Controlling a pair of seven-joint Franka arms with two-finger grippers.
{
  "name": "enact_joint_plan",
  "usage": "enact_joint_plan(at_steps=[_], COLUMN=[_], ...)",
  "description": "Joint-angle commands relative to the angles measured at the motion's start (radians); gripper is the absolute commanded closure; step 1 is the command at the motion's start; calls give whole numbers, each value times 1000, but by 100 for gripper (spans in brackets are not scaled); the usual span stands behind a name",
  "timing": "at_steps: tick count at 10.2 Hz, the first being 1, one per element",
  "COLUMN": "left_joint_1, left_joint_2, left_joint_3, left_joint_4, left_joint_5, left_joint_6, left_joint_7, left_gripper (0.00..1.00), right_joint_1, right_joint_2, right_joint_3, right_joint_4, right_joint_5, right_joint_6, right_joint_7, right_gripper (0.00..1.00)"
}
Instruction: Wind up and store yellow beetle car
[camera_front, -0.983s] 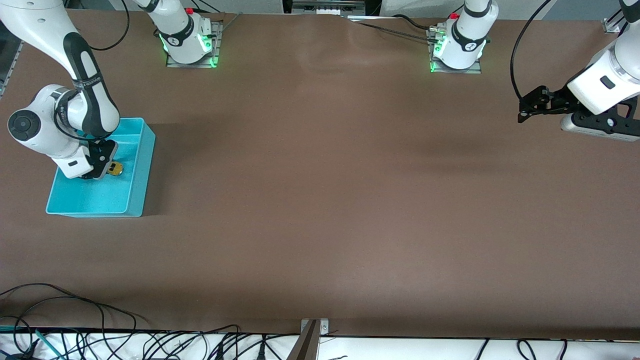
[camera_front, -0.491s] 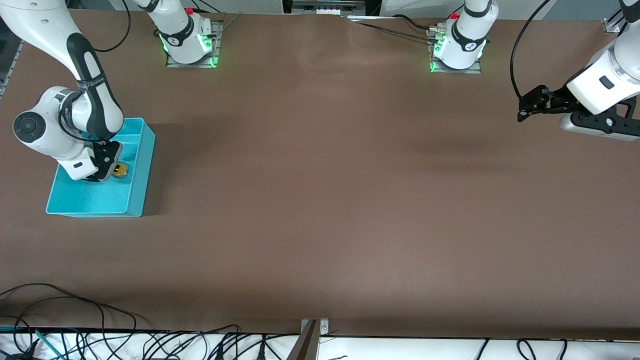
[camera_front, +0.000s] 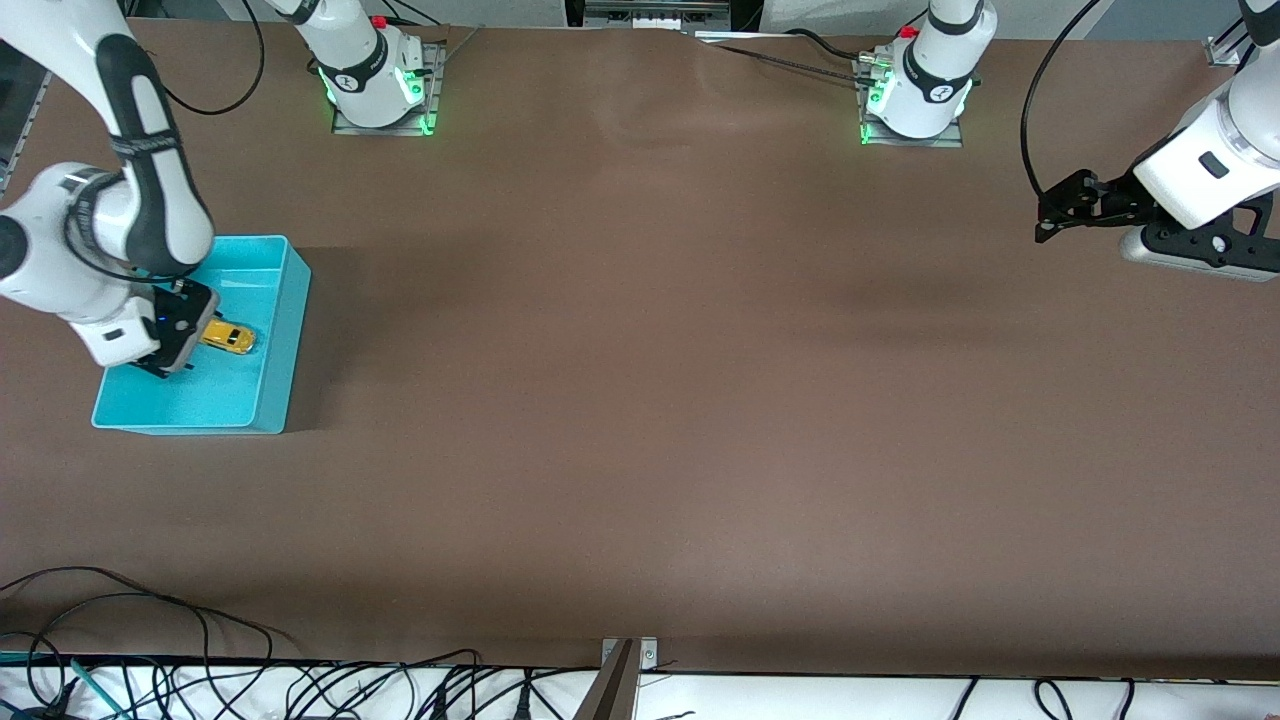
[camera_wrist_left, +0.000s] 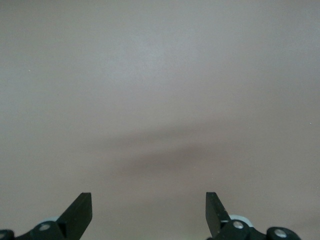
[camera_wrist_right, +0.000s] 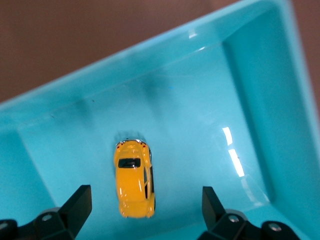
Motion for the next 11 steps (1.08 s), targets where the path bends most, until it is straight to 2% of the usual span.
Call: enact_joint_plan(at_steps=[1, 3, 6, 9, 11], left_joint_1=[-5, -7, -5, -7, -5], left_joint_2=[5, 5, 5, 5, 5], left_joint_3=[3, 3, 1, 1, 1], left_joint_4=[20, 22, 20, 20, 20], left_joint_5=[21, 21, 21, 21, 21], left_joint_6=[-21, -21, -21, -21, -23], left_joint_7=[-16, -16, -16, -16, -16], left_gripper=[0, 0, 0, 0, 0], right_joint_1=[-2, 0, 15, 87, 134], right_joint_2=[-9, -10, -19, -70, -104], right_joint_3=[9, 9, 12, 12, 15], right_joint_4=[211, 351, 462, 476, 476], right_joint_5=[22, 22, 16, 5, -3], right_joint_6=[-288, -419, -562, -576, -616], right_joint_7=[178, 379, 715, 892, 1121], right_gripper=[0, 0, 0, 0, 0])
